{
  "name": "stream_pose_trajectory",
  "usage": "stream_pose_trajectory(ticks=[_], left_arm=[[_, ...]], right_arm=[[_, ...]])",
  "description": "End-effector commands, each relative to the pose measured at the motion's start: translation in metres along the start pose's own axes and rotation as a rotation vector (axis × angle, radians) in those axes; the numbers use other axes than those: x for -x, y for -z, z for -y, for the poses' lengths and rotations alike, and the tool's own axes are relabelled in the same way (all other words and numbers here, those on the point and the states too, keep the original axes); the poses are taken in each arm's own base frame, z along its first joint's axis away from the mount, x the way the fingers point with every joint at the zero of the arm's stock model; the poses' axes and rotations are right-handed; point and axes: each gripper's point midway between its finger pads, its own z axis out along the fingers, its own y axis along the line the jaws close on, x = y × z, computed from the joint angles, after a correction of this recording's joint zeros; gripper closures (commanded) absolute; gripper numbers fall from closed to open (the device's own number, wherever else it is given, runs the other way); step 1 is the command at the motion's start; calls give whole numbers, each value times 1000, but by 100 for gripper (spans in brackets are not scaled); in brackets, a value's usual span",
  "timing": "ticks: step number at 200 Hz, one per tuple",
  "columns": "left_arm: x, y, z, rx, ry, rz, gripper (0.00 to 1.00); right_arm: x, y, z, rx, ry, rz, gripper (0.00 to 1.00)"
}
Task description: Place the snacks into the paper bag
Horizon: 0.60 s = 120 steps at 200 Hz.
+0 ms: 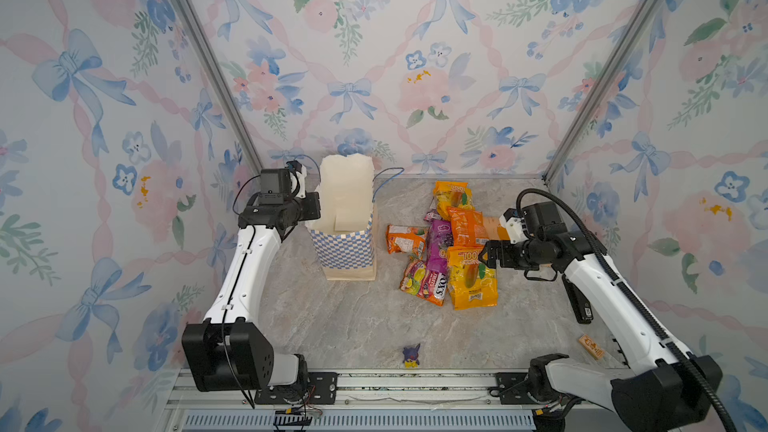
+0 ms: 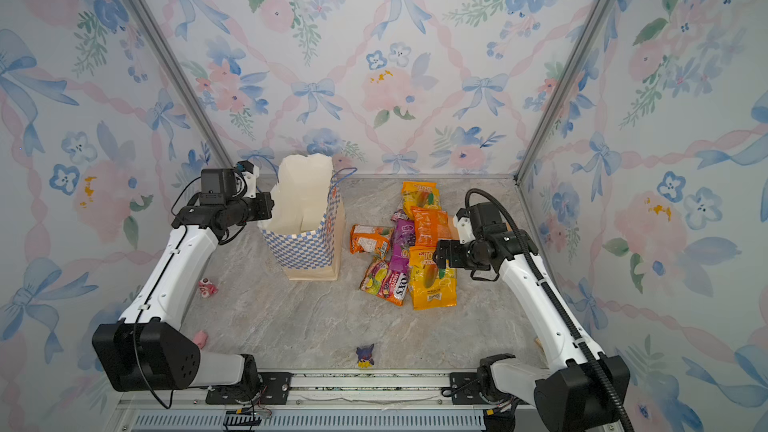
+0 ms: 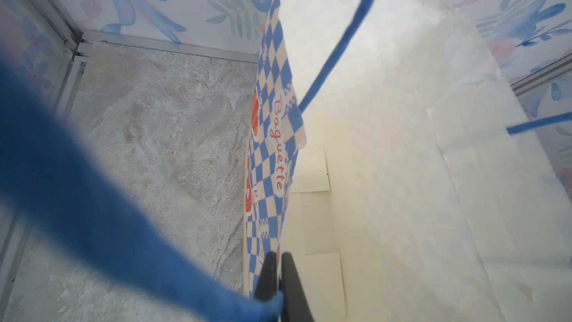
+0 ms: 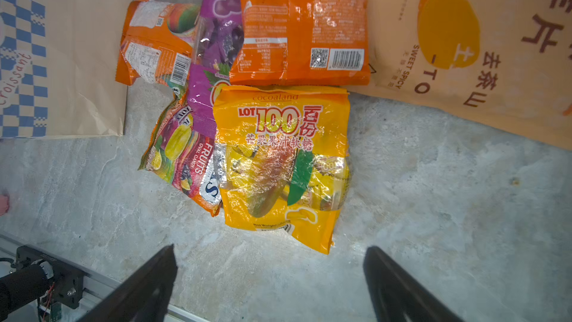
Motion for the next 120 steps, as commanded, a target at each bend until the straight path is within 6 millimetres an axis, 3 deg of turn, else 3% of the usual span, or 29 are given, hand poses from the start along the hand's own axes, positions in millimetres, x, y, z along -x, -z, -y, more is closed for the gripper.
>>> stream_pose_trajectory(ticks=[1,50,120], left_arm=[[-3,9,3,-16,-22,8,100],[-10,11,5,-33,-28,2,100],[-9,11,2,-29,-21,3,100]], right_arm=[[-6,-6,1,29,-47,-15,3],[-8,-17,18,57,-171,-2,3],[10,-31,42,204,-545,153,3]])
